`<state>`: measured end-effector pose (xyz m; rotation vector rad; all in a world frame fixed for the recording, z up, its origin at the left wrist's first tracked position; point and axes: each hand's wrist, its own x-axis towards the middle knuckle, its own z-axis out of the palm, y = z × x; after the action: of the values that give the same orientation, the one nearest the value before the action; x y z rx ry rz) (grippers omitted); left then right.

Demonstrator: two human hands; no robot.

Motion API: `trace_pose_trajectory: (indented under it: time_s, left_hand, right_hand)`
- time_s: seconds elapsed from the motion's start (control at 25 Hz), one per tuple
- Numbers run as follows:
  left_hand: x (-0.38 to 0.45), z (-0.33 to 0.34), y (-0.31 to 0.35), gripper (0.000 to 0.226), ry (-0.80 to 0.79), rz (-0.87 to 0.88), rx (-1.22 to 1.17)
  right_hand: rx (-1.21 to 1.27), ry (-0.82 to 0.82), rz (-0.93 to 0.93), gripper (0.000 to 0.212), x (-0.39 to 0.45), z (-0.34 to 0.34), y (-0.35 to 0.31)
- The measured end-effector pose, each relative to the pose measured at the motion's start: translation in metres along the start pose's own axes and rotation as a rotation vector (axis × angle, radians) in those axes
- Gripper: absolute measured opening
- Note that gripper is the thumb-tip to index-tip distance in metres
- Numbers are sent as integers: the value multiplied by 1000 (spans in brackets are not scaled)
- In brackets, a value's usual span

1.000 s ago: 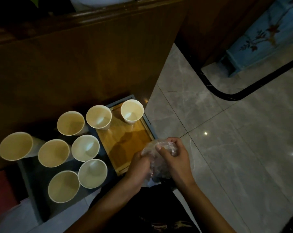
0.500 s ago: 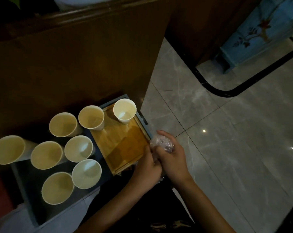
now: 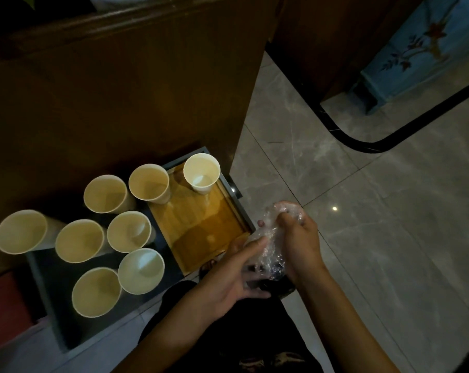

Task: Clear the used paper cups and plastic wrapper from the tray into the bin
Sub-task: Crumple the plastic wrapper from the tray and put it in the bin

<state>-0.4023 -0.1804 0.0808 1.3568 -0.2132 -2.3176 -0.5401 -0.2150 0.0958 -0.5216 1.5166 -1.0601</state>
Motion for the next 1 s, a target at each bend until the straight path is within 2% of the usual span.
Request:
trace_pose_trajectory:
  time_s: [0.08,0.16,0.28,0.36,0.44,0.48,0.56,0.68,0.88,1.0]
  left_hand:
    - [3,1,-10,72,-165,-89,-126]
    - [7,2,-17,59,-249,-71,-192]
    - [10,6,-18,45,-216,6,-237]
    - [11,11,-18,36,-170,47,-223]
    - [11,16,-16,26,-114,80,-167]
    - [11,17,-16,30,-85,87,-127]
    - [11,20,-16,42,-63,73,-74]
    - [15,21,-21,48,-18,35,-83]
    - [29,4,-20,34,11,-55,-268]
    - [37,-4,-24,35,96,-140,-388]
  right_hand:
    - [115,-6,114,19,-5,5,2]
    - [170,12,146,18,-10,8,5]
    - [189,68,139,19,-16,10,8]
    - [129,165,108,19,-18,10,13]
    - [-68,245,-74,24,-21,7,19]
    - [-157,239,-199,27,-23,6,23]
    - [-265,159,-386,40,-28,3,33]
    - [-404,80,-517,60,-28,-4,47]
    - [-784,-10,-718,28,-27,-15,71]
    - [-963,-141,-748,34,-33,-20,83]
